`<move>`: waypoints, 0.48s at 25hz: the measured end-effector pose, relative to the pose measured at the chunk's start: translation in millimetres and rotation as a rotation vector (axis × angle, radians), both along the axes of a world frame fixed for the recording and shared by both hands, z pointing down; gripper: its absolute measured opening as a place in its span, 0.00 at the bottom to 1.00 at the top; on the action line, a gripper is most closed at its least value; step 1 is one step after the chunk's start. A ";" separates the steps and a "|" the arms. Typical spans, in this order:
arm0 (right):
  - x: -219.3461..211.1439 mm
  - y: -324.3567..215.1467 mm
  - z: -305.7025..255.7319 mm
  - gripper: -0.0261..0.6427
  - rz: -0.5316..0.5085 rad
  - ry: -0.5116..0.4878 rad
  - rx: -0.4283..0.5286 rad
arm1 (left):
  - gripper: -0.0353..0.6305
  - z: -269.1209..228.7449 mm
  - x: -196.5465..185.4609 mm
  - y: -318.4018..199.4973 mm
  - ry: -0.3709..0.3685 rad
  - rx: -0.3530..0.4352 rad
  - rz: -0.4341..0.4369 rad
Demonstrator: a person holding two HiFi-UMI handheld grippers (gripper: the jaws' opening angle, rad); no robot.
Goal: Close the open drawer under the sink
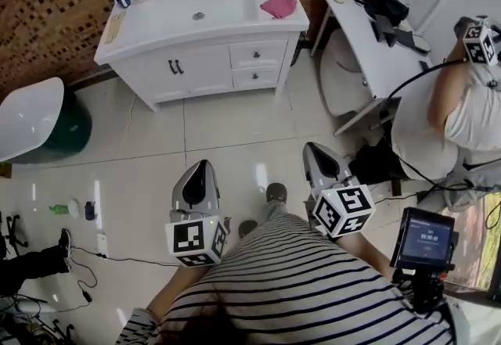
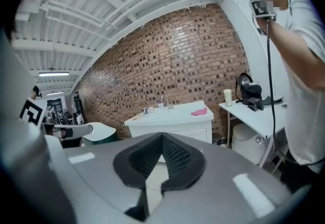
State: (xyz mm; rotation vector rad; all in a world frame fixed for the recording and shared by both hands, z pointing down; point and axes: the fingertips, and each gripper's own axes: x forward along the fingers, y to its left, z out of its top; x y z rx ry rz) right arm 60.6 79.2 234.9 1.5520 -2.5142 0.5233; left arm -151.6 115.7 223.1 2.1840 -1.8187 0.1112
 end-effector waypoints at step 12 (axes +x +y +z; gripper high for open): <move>-32.0 75.9 -24.2 0.04 -0.065 0.044 0.090 | 0.08 -11.1 11.3 64.9 0.032 0.031 0.063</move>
